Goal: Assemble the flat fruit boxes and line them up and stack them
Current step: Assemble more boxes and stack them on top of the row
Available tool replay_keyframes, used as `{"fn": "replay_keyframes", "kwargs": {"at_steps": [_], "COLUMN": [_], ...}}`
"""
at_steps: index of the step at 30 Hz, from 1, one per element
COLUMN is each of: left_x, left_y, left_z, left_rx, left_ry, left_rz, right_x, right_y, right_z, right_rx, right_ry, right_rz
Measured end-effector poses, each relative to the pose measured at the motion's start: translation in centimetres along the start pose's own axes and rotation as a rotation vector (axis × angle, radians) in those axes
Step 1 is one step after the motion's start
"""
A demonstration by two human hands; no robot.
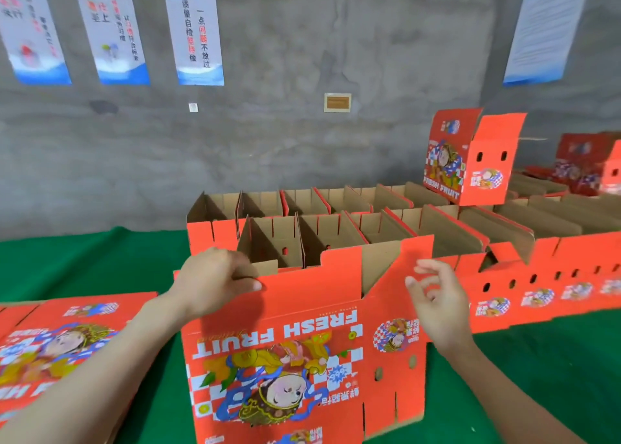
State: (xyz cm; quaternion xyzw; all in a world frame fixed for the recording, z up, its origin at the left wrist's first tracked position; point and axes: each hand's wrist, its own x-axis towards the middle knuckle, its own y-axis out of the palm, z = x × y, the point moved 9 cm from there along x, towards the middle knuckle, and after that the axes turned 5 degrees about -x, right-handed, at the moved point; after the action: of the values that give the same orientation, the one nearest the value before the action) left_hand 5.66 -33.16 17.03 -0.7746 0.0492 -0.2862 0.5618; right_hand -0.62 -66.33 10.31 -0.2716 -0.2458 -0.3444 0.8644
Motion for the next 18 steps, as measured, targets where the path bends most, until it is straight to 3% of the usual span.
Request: {"fn": "replay_keyframes", "kwargs": {"at_steps": [3,7,11,15,18], "left_x": [0.0,-0.6,-0.8,0.5,1.5], "left_y": [-0.2,-0.3,-0.1,-0.4,-1.1], "left_z": [-0.3,-1.7,-1.0,-1.1,-0.4], "left_rx": [-0.006,0.051,0.017,0.0,-0.033], "left_ry": [-0.019,0.002,-0.064,-0.117,-0.163], "left_rz": [-0.02,-0.033,0.126,0.256,0.294], "right_x": [-0.5,-1.0,-2.6,-2.9,-2.7], "right_y": [3.6,7.6,9.1,8.8,6.9], "right_z": [3.3,3.3,3.1,2.9,3.1], "right_rx": [-0.014,0.011,-0.167,-0.206,-0.239], "right_ry": [-0.101,0.081,-0.017,-0.009,-0.026], "right_rz": [0.262,0.547,0.769,0.838,0.674]}}
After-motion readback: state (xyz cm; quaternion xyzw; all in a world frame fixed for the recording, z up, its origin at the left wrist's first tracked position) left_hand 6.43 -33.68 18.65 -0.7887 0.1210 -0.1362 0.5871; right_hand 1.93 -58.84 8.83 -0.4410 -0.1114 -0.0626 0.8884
